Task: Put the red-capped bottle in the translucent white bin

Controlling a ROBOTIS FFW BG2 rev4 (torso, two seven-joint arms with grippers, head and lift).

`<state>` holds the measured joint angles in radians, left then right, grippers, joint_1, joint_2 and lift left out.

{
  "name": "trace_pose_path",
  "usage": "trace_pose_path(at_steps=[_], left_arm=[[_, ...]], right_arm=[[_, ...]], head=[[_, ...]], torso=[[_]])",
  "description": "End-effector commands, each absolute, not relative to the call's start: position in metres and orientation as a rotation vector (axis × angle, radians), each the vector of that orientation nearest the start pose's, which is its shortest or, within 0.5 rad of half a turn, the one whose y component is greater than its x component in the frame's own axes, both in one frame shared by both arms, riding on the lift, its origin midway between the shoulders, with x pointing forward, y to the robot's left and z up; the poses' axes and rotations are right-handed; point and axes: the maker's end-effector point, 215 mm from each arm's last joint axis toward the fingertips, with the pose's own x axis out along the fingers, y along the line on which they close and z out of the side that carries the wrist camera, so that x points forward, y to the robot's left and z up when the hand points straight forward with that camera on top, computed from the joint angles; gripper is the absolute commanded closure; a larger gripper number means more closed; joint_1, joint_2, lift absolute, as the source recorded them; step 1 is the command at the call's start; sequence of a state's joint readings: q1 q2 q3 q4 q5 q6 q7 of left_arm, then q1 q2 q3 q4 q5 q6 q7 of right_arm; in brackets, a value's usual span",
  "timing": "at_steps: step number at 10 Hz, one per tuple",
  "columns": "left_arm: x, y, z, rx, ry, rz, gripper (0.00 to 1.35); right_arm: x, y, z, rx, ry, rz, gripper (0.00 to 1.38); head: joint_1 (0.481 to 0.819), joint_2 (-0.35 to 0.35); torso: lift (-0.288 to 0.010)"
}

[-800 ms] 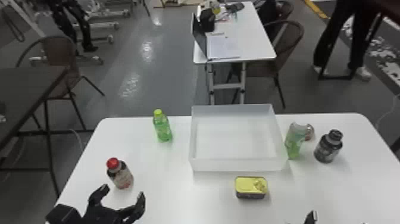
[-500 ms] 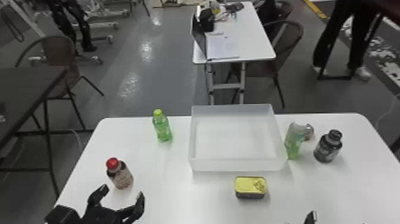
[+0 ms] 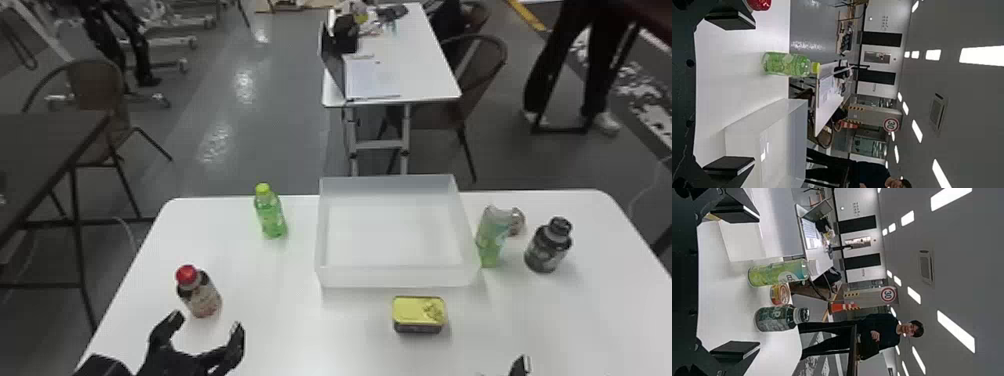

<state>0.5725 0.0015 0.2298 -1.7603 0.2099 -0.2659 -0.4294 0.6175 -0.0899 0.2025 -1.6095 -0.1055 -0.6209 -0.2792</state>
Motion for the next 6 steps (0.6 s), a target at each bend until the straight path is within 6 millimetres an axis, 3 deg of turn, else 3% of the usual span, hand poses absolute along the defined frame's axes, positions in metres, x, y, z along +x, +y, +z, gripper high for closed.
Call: trace_pose_path(at_steps=[1,3,6], left_arm=[[0.380,0.283,-0.428,-0.109,0.080,-0.159,0.09],[0.370,0.301,-0.448,-0.121,0.131,-0.103,0.09],[0.365,0.344,-0.456,-0.049,0.178,-0.031,0.09]], right_arm=[[0.343,-0.211,-0.440,0.140,-0.002,-0.125,0.15],[0.343,-0.212,-0.440,0.141,-0.001,-0.126,0.15],[0.343,-0.211,-0.441,0.145,0.000,-0.127,0.15]], head=[[0.695,0.115],[0.695,0.120],[0.695,0.165]], torso=[[0.000],[0.000],[0.000]])
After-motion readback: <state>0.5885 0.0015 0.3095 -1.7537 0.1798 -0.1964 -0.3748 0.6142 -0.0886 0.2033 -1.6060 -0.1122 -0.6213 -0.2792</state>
